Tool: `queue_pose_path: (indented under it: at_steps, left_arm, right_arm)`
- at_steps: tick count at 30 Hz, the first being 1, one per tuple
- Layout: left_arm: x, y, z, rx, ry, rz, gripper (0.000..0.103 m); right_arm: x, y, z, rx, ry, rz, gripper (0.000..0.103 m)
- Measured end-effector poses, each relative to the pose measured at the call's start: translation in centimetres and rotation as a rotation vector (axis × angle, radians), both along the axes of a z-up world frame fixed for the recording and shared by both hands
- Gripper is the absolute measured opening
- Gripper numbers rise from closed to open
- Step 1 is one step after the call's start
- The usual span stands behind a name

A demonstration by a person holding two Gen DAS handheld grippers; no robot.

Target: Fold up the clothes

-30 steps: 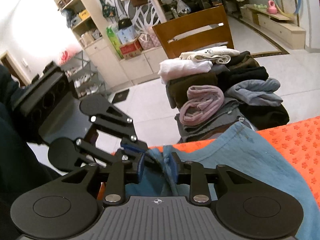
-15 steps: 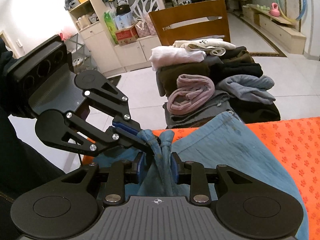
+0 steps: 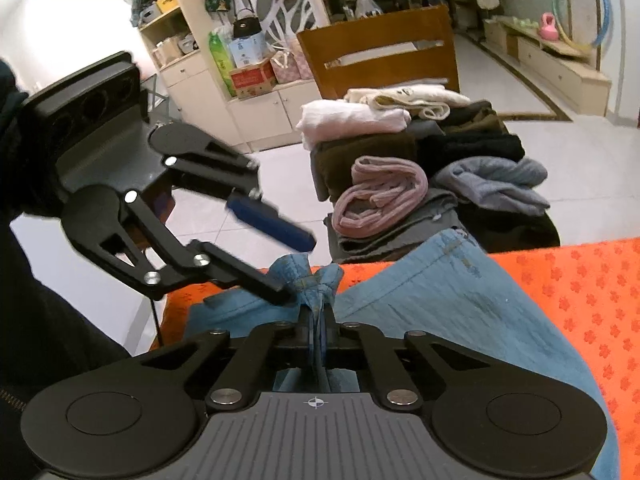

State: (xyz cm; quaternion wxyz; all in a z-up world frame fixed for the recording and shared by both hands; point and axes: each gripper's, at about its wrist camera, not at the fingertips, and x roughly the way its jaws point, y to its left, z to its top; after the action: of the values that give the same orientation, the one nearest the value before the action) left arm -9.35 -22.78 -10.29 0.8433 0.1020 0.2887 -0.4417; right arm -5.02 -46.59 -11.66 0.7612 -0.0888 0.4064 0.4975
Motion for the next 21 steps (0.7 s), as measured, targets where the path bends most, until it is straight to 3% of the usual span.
queue_pose_path:
  at_steps: [9,14,17,19,21]
  left_arm:
    - [1.1,-0.3,1.8,0.008,0.044,-0.243,0.057]
    - [0.7,-1.2,2.8,0.044,0.000,-0.409,0.057]
    - [0.4,-1.9,3.1,0.047,0.009,-0.489,0.040]
    - [0.2,-2.2,3.2,0.031,0.027,-0.509,0.017]
    - [-0.4,-2.4,3.2,0.023,-0.001,-0.493,0.011]
  right_arm:
    - [-4.3,0.9,3.0,-0.070,-0.200,0.151,0.006]
    - [-6.7,0.9,4.4,-0.089,-0.296,0.221,0.005]
    - [-7.8,0.8,5.2,-0.097,-0.349,0.248,0.005]
    - [-8.1,0.6,5.7,-0.098,-0.365,0.236,0.005]
    - [-8.2,0.4,5.9,-0.102,-0.372,0.198,0.005]
